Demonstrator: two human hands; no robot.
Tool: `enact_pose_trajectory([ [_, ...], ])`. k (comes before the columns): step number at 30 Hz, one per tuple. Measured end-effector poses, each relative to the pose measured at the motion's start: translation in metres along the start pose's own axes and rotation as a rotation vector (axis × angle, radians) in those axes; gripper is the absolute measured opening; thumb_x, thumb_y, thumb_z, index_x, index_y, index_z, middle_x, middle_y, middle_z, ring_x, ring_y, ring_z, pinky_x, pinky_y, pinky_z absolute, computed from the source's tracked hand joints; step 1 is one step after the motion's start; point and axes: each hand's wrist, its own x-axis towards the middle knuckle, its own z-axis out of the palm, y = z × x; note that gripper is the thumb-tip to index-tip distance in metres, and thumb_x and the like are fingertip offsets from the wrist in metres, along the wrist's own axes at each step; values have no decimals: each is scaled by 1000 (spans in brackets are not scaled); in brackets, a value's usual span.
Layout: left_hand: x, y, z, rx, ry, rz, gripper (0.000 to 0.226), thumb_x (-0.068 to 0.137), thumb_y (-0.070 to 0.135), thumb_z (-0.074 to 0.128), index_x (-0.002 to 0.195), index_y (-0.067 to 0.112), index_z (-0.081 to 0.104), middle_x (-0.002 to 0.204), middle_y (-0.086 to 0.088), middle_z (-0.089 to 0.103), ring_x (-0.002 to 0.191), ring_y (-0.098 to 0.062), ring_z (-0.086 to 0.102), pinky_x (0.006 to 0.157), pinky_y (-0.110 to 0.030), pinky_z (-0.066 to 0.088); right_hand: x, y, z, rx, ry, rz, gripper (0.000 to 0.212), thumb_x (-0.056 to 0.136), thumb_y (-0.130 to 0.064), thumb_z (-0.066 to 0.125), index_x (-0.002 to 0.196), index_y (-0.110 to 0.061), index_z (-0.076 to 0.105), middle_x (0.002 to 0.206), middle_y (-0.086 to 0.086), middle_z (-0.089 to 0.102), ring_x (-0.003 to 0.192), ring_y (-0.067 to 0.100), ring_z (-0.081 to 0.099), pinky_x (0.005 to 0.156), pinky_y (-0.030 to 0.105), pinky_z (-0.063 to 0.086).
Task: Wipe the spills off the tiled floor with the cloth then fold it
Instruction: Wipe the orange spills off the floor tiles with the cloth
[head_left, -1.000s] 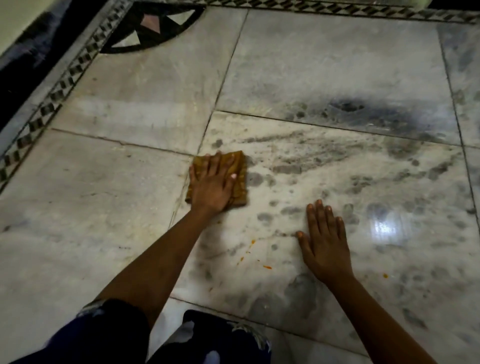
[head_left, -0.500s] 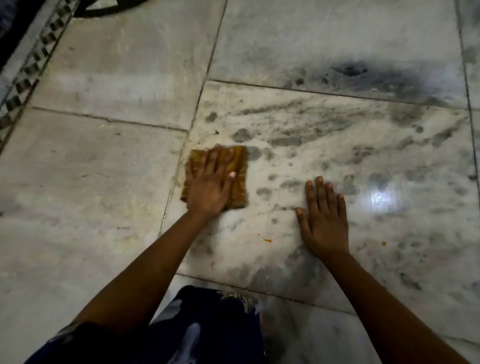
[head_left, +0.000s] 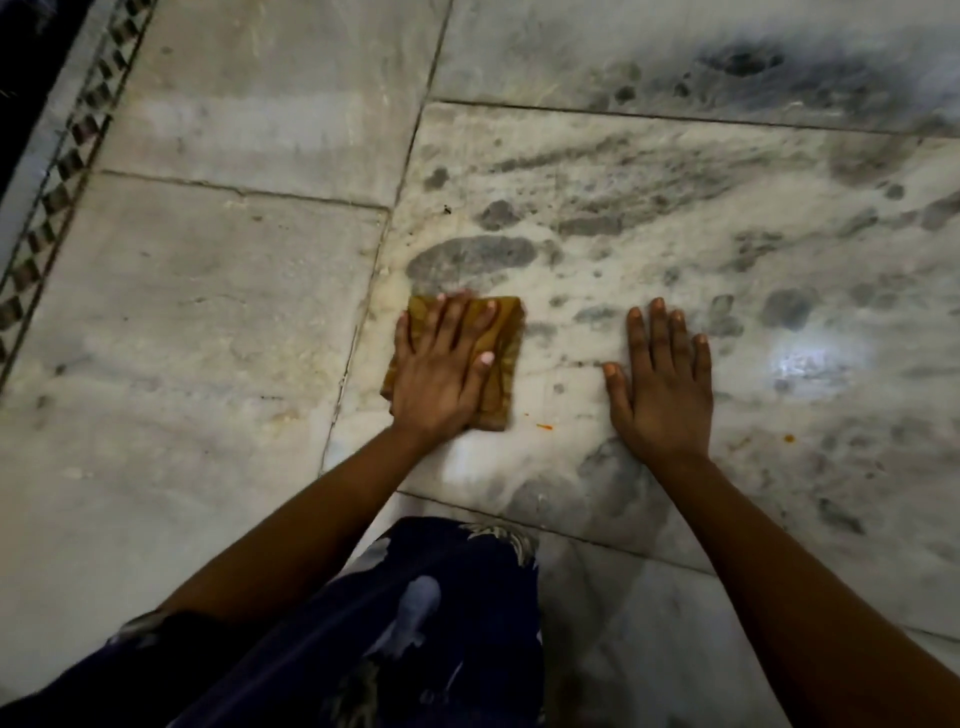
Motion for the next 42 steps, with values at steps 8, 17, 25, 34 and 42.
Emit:
enact_pose_trajectory([
  [8, -90, 25, 12, 46, 21, -151, 58, 92, 44, 24, 147, 27, 19, 156, -5, 20, 143, -24, 11, 114, -50, 5, 0, -1, -1, 9, 7, -3, 65, 93, -44, 21, 149, -11, 20, 156, 13, 16, 144, 29, 14, 116, 46, 9],
  [17, 49, 17, -8, 71, -146, -35, 59, 94, 51, 18, 149, 32, 11, 158, -3, 11, 146, -26, 5, 112, -52, -1, 1, -2, -1, -10, -8, -10, 65, 93, -44, 19, 149, -11, 20, 156, 14, 16, 144, 29, 13, 116, 44, 4],
  [25, -53, 75, 12, 48, -144, 238, 59, 94, 45, 19, 149, 24, 15, 157, -9, 14, 145, -29, 5, 113, -55, -2, 0, 4, -1, 11, -18, -36, 67, 92, -48, 12, 150, -13, 12, 157, 12, 8, 145, 27, 6, 116, 41, -1],
  [34, 44, 45, 3, 77, -148, 57, 59, 94, 51, 15, 149, 30, 6, 159, -5, 7, 146, -26, 1, 113, -50, -6, 3, 19, -6, -45, -71, -115, 64, 93, -47, 14, 150, -17, 13, 157, 9, 10, 145, 24, 8, 114, 36, -5],
  [42, -11, 58, 12, 54, -109, 176, 62, 93, 49, 12, 149, 24, 6, 157, -7, 4, 145, -26, 0, 114, -51, -4, 4, 33, -6, -22, -5, -131, 59, 95, -47, 21, 149, -22, 20, 156, 11, 14, 144, 28, 12, 115, 39, 1],
])
